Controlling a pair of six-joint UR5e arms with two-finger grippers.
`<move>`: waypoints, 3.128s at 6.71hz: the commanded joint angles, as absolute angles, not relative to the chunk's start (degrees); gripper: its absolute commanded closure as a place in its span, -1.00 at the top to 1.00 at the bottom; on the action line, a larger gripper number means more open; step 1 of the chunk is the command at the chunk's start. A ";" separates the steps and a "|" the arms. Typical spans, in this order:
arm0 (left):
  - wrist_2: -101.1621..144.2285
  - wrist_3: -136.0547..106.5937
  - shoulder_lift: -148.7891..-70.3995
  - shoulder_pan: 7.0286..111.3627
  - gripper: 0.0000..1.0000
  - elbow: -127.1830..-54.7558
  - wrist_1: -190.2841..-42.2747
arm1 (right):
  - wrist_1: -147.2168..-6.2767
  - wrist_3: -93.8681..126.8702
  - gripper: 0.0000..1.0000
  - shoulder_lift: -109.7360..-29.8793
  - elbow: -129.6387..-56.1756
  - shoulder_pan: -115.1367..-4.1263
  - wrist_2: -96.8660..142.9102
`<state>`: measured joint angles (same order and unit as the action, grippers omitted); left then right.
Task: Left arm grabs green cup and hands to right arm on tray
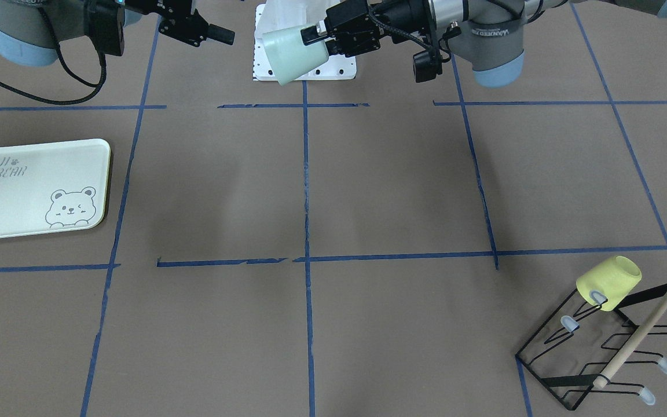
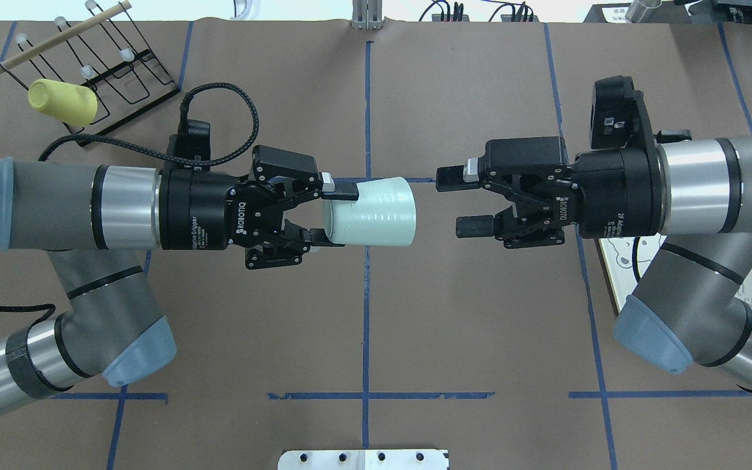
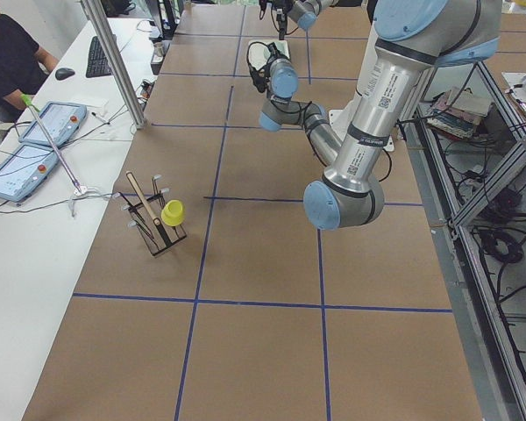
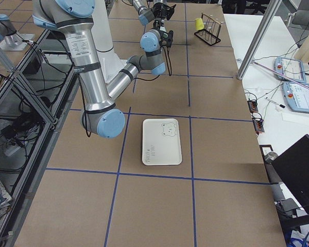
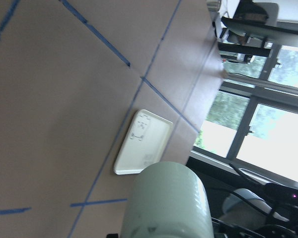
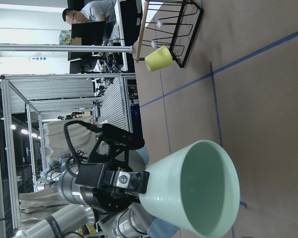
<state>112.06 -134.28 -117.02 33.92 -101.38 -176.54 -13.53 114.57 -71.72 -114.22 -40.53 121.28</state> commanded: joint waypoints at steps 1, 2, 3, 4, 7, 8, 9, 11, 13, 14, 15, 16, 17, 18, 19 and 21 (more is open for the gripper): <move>109.51 -137.02 -116.89 33.49 -0.98 -98.62 -186.31 | -11.43 114.70 1.00 -71.28 -114.35 -40.25 121.29; 108.12 -137.11 -116.98 32.27 -1.00 -97.74 -189.90 | -11.51 114.70 1.00 -70.15 -114.26 -40.25 121.12; 104.28 -137.11 -116.98 28.60 -1.00 -97.47 -193.50 | -11.51 114.70 0.99 -69.35 -114.26 -40.25 120.42; 103.54 -137.11 -117.24 26.56 -1.00 -97.38 -194.06 | -11.60 114.70 0.99 -68.48 -114.17 -40.08 120.15; 103.54 -137.02 -117.86 26.10 -1.00 -97.56 -194.15 | -11.51 114.61 0.98 -68.47 -114.08 -39.03 120.32; 102.84 -137.02 -117.86 26.02 -0.99 -97.47 -194.15 | -11.51 114.78 0.98 -68.47 -114.26 -38.33 120.41; 102.40 -136.93 -117.86 25.67 -0.98 -97.38 -194.15 | -11.51 114.79 0.97 -68.47 -114.26 -37.62 120.41; 101.78 -136.93 -118.73 25.05 -0.97 -97.38 -194.06 | -11.51 114.61 0.77 -68.38 -114.26 -37.09 120.24; 101.43 -136.85 -118.74 24.17 -0.87 -97.38 -194.06 | -11.51 114.70 -0.20 -68.38 -114.26 -37.00 120.23; 101.43 -136.85 -118.65 24.26 -0.78 -97.38 -194.06 | -11.43 114.70 -0.68 -68.47 -114.26 -36.91 120.32; 101.43 -136.76 -118.39 24.26 -0.56 -97.38 -194.06 | -11.43 114.70 -0.92 -68.55 -114.17 -36.48 120.24; 101.16 -136.67 -118.48 24.34 -0.07 -97.38 -194.06 | -11.43 114.78 -0.96 -68.64 -114.17 -36.47 120.23; 100.55 -136.84 -118.48 24.52 0.51 -97.47 -193.63 | -11.51 114.79 -0.97 -68.64 -114.08 -36.47 120.23; 99.42 -136.93 -118.48 24.52 1.00 -97.64 -193.54 | -11.51 114.79 -0.98 -68.56 -114.08 -36.47 120.15; 99.40 -136.93 -118.39 24.61 1.00 -97.73 -193.54 | -11.51 114.87 -1.00 -68.64 -114.08 -36.47 120.15; 99.06 -136.59 -117.87 25.05 1.00 -97.73 -193.36 | -11.51 114.96 -1.00 -68.64 -114.17 -36.56 119.89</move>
